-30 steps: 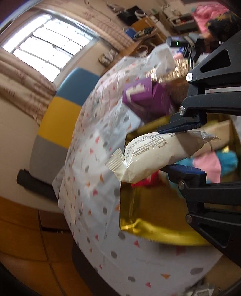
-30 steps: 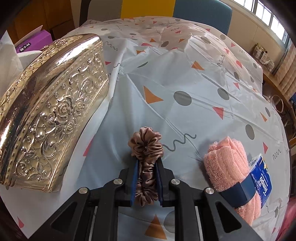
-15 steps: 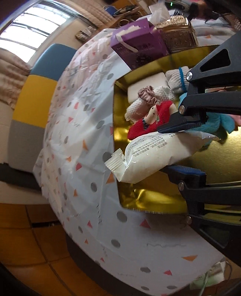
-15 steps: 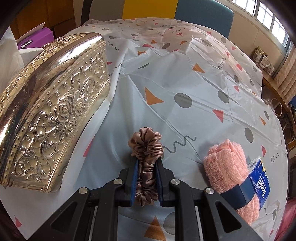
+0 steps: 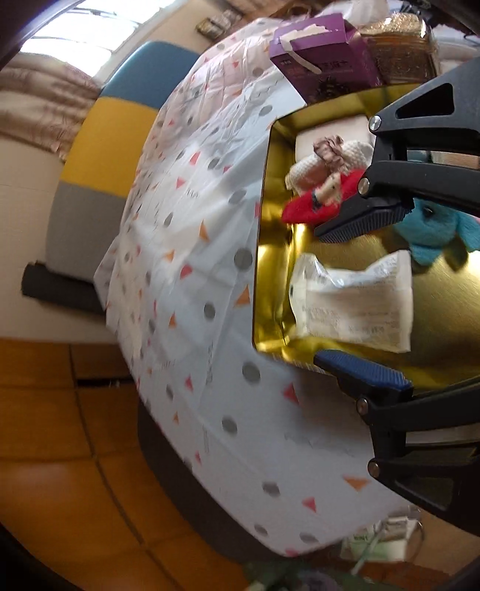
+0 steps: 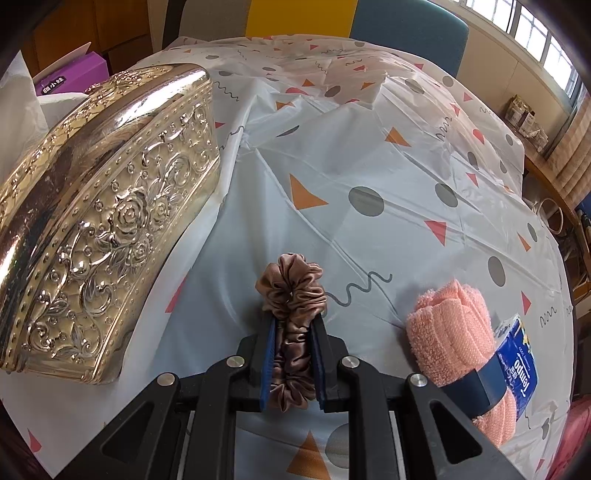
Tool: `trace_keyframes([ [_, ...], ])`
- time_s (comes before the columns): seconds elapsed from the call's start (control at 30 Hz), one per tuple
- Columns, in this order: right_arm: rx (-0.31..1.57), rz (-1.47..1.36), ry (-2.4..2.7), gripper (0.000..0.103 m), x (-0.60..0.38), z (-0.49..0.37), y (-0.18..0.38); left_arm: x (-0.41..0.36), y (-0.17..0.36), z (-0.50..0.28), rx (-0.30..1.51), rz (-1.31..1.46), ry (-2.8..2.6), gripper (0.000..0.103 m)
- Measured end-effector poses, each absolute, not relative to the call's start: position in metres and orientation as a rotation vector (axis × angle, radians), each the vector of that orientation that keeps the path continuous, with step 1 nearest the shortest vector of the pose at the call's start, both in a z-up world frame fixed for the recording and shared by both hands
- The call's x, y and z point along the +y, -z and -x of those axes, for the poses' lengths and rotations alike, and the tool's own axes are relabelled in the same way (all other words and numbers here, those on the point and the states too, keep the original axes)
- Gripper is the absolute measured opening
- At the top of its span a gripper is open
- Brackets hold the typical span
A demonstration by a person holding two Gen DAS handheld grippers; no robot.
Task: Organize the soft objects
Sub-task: 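Drop the white packet into the gold tray with the left gripper while the right holds the scrunchie, then carry the brown scrunchie into the gold tray and release it with the right gripper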
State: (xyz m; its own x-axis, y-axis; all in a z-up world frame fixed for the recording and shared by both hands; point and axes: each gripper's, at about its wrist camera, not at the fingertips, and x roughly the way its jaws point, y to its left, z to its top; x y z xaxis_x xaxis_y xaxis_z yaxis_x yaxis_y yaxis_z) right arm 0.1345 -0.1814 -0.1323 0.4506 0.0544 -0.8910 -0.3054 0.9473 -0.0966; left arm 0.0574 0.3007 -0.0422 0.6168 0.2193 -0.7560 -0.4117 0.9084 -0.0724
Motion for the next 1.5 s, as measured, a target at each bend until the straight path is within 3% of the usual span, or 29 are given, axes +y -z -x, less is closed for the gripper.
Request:
trace_keyframes([
  [0.23,1.069,0.278,-0.215,0.017,-0.175,-0.134,0.133,0.274,0.033,-0.020,0.787,0.243,-0.386,0.062],
  [0.47,1.054,0.249,-0.161,0.017,-0.177,-0.135,0.132,0.244,0.016,0.008,0.697,0.203,-0.406,0.076],
  [0.97,1.008,0.316,-0.028,0.018,-0.185,-0.141,0.134,0.200,0.016,0.018,0.714,0.100,-0.340,0.080],
  [1.5,1.026,0.087,-0.013,0.016,-0.216,-0.154,0.120,0.173,0.027,0.014,0.747,0.041,-0.283,0.080],
])
